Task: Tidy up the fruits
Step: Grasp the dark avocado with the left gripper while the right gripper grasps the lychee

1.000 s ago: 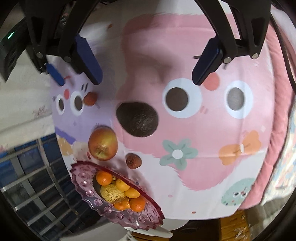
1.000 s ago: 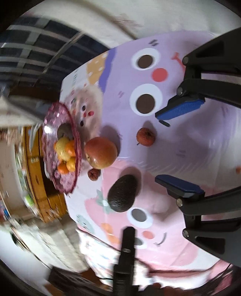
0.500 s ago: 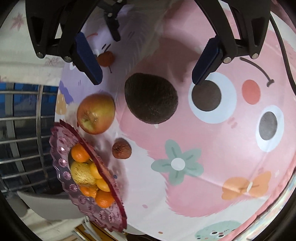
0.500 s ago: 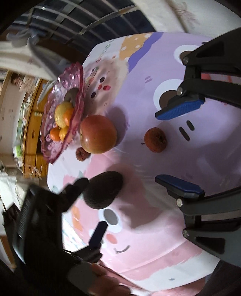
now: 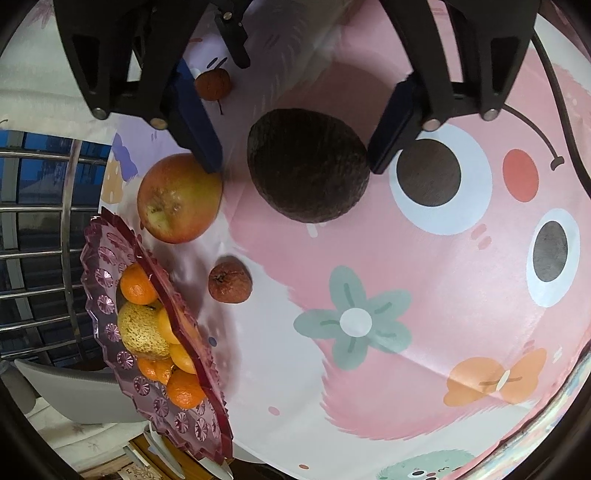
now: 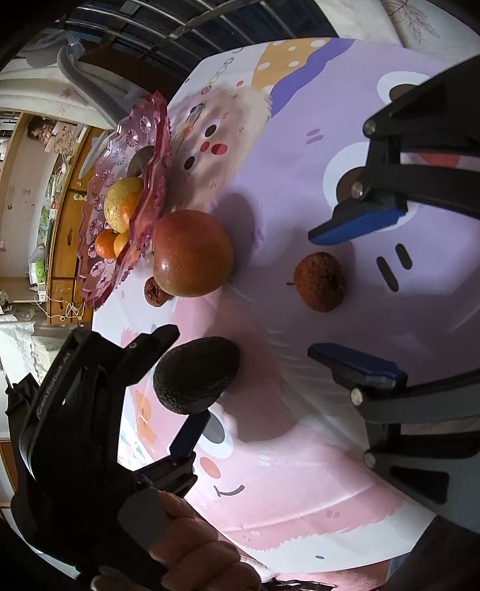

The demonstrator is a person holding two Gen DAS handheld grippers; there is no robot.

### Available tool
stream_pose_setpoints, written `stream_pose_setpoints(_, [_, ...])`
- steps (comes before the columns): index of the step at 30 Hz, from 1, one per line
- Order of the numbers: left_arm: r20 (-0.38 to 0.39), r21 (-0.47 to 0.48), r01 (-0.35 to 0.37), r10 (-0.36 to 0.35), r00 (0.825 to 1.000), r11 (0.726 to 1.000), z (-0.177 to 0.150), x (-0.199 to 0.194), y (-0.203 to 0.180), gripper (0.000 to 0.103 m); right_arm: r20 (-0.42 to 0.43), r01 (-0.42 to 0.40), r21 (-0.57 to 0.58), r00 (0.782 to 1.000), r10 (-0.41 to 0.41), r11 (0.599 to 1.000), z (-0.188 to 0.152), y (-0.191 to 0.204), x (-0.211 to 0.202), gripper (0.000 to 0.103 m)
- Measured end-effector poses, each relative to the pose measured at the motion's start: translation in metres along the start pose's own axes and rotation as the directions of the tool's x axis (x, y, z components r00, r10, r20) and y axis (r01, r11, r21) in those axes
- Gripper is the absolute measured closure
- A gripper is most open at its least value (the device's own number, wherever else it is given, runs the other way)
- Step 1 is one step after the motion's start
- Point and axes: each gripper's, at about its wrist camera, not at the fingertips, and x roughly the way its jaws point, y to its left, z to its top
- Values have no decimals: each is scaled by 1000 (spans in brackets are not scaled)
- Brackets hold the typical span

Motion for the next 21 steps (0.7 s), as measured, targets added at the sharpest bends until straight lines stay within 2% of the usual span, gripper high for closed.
stream_pose_setpoints(3, [5, 0, -10, 10, 1000, 1000, 2, 2, 0, 32, -4, -5, -3, 1000, 5, 1000, 0, -1, 4, 56])
stream_pose_setpoints(6, [9, -6, -21, 22, 1000, 1000, 3, 3, 4, 42, -2, 2, -1, 1000, -2, 1000, 1, -2, 4, 62])
stream_pose_setpoints(9, [9, -10, -5, 5, 1000, 1000, 4, 4, 7, 41, 3, 1, 11, 1000, -1, 1000, 1, -5, 2, 70])
stream_pose_setpoints(14, [32, -2, 11, -11, 999, 1000, 1, 2, 9, 42, 1, 8, 29, 1000, -8, 1000, 1, -9, 1, 70])
stream_pose_setpoints(21, [86, 9, -5, 5, 996, 1000, -4, -8, 15, 43, 9, 12, 56, 1000, -12, 998, 5, -9, -5, 70])
